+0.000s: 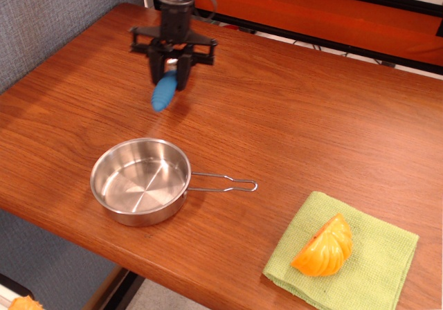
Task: Move the blue-handled scoop to the left of the silver pot.
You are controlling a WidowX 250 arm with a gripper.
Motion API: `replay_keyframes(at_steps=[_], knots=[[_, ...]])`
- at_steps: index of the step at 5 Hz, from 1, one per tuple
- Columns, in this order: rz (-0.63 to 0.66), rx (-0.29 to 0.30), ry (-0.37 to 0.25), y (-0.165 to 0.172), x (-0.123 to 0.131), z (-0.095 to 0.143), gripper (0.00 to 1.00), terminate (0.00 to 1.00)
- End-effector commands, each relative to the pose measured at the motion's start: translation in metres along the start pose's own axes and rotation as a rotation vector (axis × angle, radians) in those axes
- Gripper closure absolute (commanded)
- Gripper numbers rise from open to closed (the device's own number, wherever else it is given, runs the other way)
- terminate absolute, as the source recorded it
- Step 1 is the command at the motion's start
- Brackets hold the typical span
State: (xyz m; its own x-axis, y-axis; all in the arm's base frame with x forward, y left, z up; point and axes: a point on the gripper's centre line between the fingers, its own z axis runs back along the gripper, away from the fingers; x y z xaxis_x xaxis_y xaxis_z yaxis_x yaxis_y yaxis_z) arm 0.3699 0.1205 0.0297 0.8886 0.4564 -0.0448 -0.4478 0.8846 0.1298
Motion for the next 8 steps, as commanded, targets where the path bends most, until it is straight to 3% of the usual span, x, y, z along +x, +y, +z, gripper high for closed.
replay_keyframes(at_steps=[1,2,4,6,8], knots=[[0.134,-0.009,-0.094,0.024,-0.017,0.021,1.0,0.0],[0.168,0.0,-0.092,0.037,-0.026,0.014,1.0,0.0],[0.106,0.021,-0.104,0.061,-0.038,0.01,1.0,0.0],[0.107,0.033,-0.144,0.075,-0.069,-0.001,1.0,0.0],[0.063,0.019,-0.156,0.088,-0.07,-0.029,1.0,0.0]])
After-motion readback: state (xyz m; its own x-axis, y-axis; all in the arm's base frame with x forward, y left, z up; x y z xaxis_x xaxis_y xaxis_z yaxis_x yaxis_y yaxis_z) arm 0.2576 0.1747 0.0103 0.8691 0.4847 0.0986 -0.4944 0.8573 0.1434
